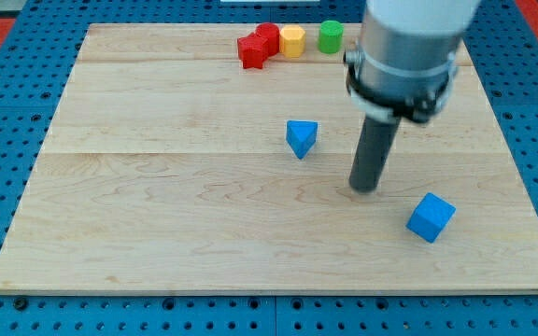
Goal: Slide the red star towards bottom
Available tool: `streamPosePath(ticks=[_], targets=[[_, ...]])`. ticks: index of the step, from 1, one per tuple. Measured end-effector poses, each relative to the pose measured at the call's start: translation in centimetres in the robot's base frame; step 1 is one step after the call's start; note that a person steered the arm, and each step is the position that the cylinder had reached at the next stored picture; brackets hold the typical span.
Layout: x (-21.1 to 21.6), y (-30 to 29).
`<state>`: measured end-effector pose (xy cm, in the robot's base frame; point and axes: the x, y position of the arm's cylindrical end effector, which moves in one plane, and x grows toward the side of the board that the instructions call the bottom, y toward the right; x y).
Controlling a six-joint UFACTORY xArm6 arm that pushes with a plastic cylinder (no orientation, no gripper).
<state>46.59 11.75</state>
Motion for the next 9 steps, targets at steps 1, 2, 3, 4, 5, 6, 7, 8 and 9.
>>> streamPosePath(ticks=[1, 2, 3, 4, 5, 6, 7, 8, 9], targets=[[-7.3, 2.2], [-14.3, -1.9], [-18.0, -3.3], [-21.1, -11.2], [-19.8, -15.8], [-18.1, -19.8], [-18.0, -18.1], [-19.0, -15.0], [-21.6, -17.0]])
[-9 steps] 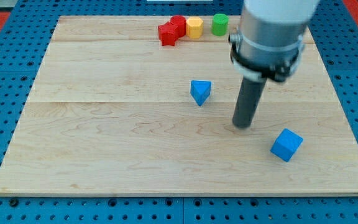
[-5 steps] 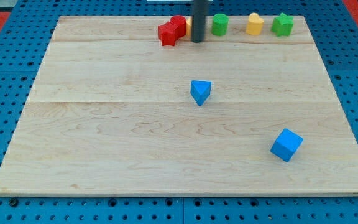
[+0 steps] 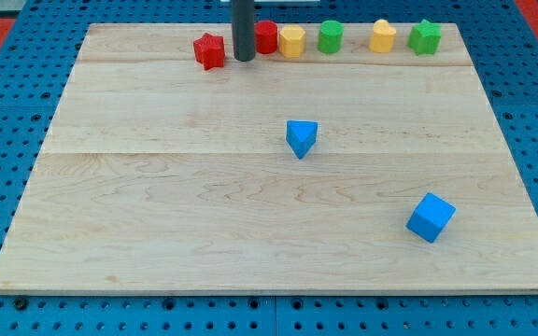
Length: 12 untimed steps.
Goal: Slide the red star towards bottom
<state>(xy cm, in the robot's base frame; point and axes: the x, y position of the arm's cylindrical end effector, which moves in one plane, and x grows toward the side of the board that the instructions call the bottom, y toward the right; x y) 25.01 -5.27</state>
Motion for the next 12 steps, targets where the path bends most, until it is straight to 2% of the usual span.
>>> streamPosePath(ticks=[1, 3, 4, 5, 6, 8, 9, 10, 11, 12], targets=[[-0.1, -4.7], [0.4, -6.4], [0.4, -4.3], [-2.9, -3.4], [-3.4, -8.9], [5.3, -7.9], [3.3, -4.7], [3.4, 2.6], [0.6, -1.3], [-4.4, -6.8]])
